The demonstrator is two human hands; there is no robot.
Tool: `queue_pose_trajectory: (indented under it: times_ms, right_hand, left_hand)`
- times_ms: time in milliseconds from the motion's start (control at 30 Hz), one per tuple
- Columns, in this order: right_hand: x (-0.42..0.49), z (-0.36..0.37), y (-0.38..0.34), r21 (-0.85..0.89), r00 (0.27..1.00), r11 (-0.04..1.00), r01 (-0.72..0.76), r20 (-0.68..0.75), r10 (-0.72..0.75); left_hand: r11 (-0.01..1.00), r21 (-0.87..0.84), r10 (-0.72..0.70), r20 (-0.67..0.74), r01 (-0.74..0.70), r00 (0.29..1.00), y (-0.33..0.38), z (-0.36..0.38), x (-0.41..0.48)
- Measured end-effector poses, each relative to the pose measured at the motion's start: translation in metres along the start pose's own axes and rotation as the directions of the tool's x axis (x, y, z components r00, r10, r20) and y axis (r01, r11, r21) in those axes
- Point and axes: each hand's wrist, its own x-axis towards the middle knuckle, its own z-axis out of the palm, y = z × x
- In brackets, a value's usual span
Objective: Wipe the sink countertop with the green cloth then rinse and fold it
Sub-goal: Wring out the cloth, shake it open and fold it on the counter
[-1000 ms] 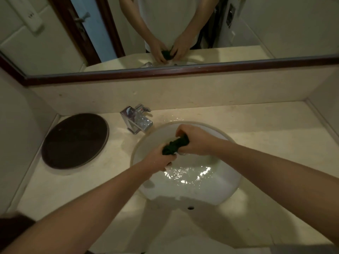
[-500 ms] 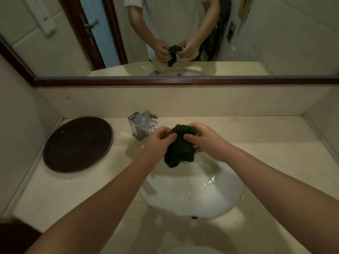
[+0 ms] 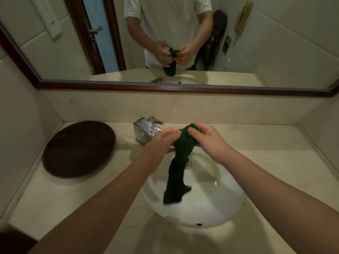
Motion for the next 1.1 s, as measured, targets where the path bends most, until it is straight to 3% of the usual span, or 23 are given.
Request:
queue_pose_trajectory:
  times_ms: [67,133,233,333,500,733,833,933,1100]
  right_hand:
    - [-0.002,0.002,-0.007,-0.055,0.997,0.996,0.07,-0.035,-0.072]
    - [-0.004,0.004,-0.013,-0.073,0.99,0.991,0.109,-0.08,-0.115]
    - [-0.007,0.003,-0.022,-0.07,0.978,0.988,0.141,-0.143,-0.15]
    - [-0.011,-0.005,-0.026,-0.083,0.975,0.987,0.14,-0.159,-0.152]
    - [-0.019,-0.024,-0.037,-0.194,0.975,0.971,0.14,-0.146,-0.17]
    - [-0.033,-0.051,-0.038,-0.275,0.988,0.949,0.15,0.008,-0.154]
    - [-0.037,-0.067,-0.035,-0.396,0.992,0.913,0.096,0.118,-0.054]
    - [-0.037,-0.08,-0.02,-0.587,0.974,0.809,0.042,0.204,0.097]
    - [-0.04,-0.094,0.033,-0.644,0.944,0.763,0.05,0.281,0.174]
  left_hand:
    - [0.949,0.314,0.002,0.019,-0.007,1.0,-0.001,-0.002,-0.001]
    - [0.885,0.463,0.035,0.008,-0.034,0.999,-0.001,-0.001,-0.003]
    - [0.912,0.403,0.111,-0.054,-0.08,0.992,-0.002,-0.008,-0.002]
    - [0.995,0.091,0.033,-0.055,-0.028,0.998,0.003,-0.018,-0.005]
    - [0.963,-0.268,-0.033,-0.096,0.006,0.995,0.026,-0.021,-0.004]
    - [0.996,-0.058,0.062,-0.158,-0.072,0.985,0.046,-0.004,-0.015]
    - [0.994,0.008,0.105,-0.248,-0.106,0.963,0.056,0.007,-0.02]
    - [0.98,0.161,0.165,-0.329,-0.117,0.93,0.062,0.017,-0.027]
    - [0.96,0.264,0.22,-0.498,-0.095,0.839,0.071,0.028,-0.037]
